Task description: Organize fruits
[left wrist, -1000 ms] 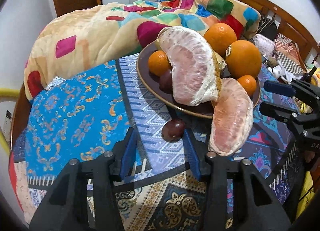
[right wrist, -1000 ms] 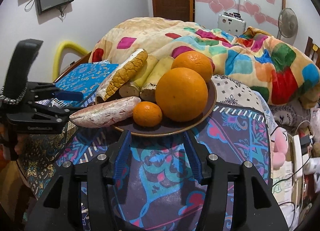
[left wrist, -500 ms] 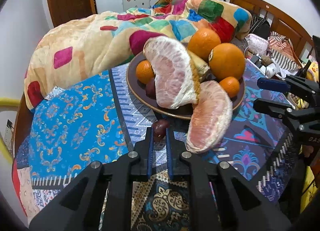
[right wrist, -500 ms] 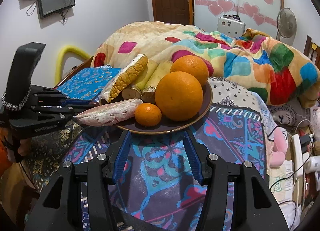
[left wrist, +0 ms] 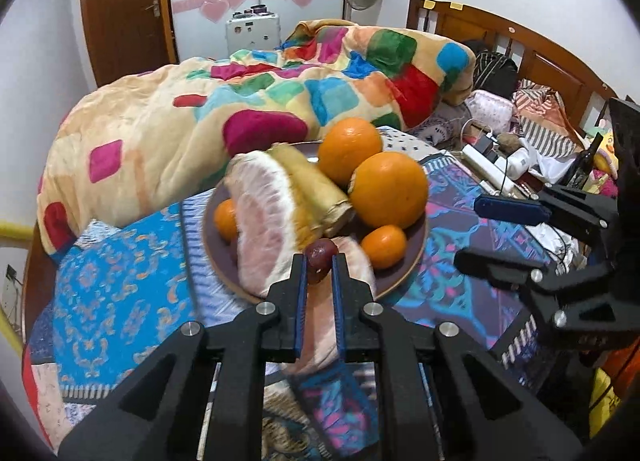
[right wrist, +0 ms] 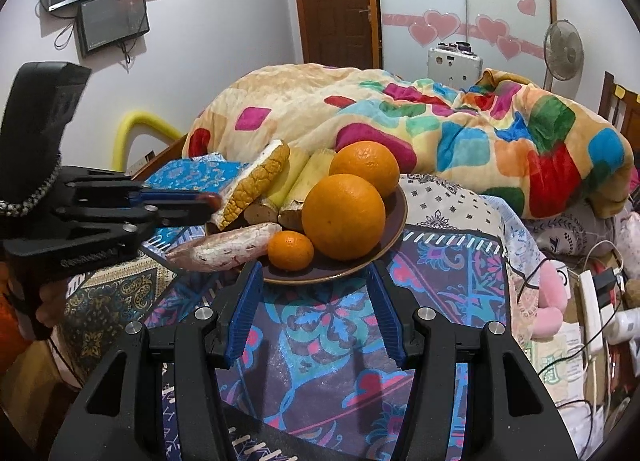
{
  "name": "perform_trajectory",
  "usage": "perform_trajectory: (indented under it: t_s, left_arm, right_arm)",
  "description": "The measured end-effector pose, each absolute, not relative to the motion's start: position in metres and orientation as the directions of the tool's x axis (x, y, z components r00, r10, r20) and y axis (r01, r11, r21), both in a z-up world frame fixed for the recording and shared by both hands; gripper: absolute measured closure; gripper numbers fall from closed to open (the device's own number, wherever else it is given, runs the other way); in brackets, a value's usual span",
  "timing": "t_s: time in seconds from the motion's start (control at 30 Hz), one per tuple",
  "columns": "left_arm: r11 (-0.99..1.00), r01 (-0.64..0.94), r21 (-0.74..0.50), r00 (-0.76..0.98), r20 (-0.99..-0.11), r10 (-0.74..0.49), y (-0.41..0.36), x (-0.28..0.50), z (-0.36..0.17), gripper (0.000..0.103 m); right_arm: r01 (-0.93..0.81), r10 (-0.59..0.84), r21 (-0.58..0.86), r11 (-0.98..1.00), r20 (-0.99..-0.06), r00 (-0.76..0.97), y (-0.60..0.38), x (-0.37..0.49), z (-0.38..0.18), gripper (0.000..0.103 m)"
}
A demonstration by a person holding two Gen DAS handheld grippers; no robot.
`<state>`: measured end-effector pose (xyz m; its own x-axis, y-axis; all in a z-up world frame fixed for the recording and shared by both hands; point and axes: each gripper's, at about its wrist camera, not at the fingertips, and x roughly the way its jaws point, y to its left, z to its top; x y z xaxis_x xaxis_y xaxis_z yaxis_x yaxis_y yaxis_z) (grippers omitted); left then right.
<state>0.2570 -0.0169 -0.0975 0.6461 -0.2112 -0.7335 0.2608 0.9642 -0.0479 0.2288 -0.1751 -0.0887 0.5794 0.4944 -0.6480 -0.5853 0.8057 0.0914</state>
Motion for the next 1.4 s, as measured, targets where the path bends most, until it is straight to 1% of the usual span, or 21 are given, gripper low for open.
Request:
perform_trajectory:
  t_s: [0.17,0.27,0.33,0.4,0.5,0.6,0.7,0.83,0.97,1.03,1.1,1.13,1.17,1.23,1.3,1.33,1.4]
  left_arm:
    - [0.966,0.252,-0.059,0.640,-0.739,-0.212,-0.025,0.269,-0.106,0.092]
    - [0.966,0.254,-0.057,0.640,-0.738,-0.212,-0.026,0.269,-0.106,0.090]
    - [0.964,0.257,-0.063,0.635,-0.741,-0.218,-0.026,0.268,-0.105,0.087]
    - [0.965,0.253,-0.072,0.633,-0.742,-0.221,-0.023,0.265,-0.103,0.078]
    - [0.970,0.238,-0.052,0.660,-0.724,-0.200,-0.021,0.254,-0.096,0.076]
    - [0.974,0.220,-0.047,0.703,-0.685,-0.191,-0.017,0.236,-0.079,0.076]
    - [0.980,0.197,-0.038,0.764,-0.620,-0.177,-0.013,0.206,-0.052,0.076]
    - [0.983,0.182,-0.038,0.828,-0.533,-0.174,-0.012,0.162,-0.016,0.076]
    - [0.986,0.163,-0.030,0.885,-0.437,-0.160,-0.012,0.115,0.018,0.076]
    - [0.990,0.142,-0.020,0.909,-0.394,-0.138,-0.014,0.094,0.031,0.073]
    - [0.992,0.124,-0.014,0.928,-0.352,-0.121,-0.015,0.075,0.040,0.066]
    - [0.993,0.114,-0.012,0.938,-0.328,-0.112,-0.016,0.065,0.045,0.066]
    - [0.994,0.108,-0.009,0.945,-0.310,-0.106,-0.017,0.057,0.048,0.064]
    - [0.996,0.092,-0.005,0.959,-0.269,-0.090,-0.018,0.039,0.053,0.057]
    - [0.997,0.076,-0.002,0.969,-0.234,-0.074,-0.019,0.025,0.057,0.045]
    - [0.998,0.066,0.002,0.974,-0.216,-0.064,-0.020,0.017,0.059,0.043]
    - [0.998,0.058,0.003,0.980,-0.192,-0.056,-0.021,0.006,0.062,0.037]
  right_arm:
    - [-0.584,0.495,0.090,0.807,-0.643,0.584,-0.179,0.230,-0.089,0.053]
    - [-0.583,0.498,0.096,0.807,-0.641,0.584,-0.181,0.232,-0.089,0.053]
    - [-0.583,0.501,0.102,0.806,-0.641,0.581,-0.182,0.233,-0.089,0.053]
    - [-0.585,0.505,0.105,0.804,-0.640,0.579,-0.182,0.232,-0.089,0.053]
    - [-0.587,0.509,0.102,0.803,-0.630,0.586,-0.182,0.226,-0.083,0.053]
    - [-0.586,0.515,0.098,0.804,-0.608,0.605,-0.184,0.216,-0.072,0.053]
    - [-0.583,0.522,0.093,0.807,-0.573,0.632,-0.187,0.201,-0.054,0.053]
    - [-0.576,0.537,0.093,0.812,-0.505,0.676,-0.193,0.174,-0.022,0.053]
    - [-0.571,0.553,0.095,0.815,-0.417,0.721,-0.200,0.139,0.014,0.053]
    - [-0.568,0.557,0.091,0.818,-0.373,0.742,-0.203,0.122,0.028,0.053]
    - [-0.562,0.554,0.080,0.823,-0.330,0.765,-0.204,0.104,0.041,0.052]
    - [-0.557,0.549,0.072,0.827,-0.308,0.777,-0.203,0.094,0.046,0.052]
    - [-0.553,0.546,0.065,0.831,-0.289,0.786,-0.203,0.086,0.050,0.050]
    - [-0.544,0.539,0.056,0.837,-0.251,0.804,-0.203,0.070,0.057,0.044]
    - [-0.531,0.527,0.045,0.846,-0.216,0.822,-0.203,0.055,0.060,0.038]
    - [-0.524,0.520,0.037,0.851,-0.199,0.831,-0.202,0.047,0.062,0.036]
    - [-0.507,0.504,0.026,0.861,-0.166,0.847,-0.201,0.035,0.064,0.028]
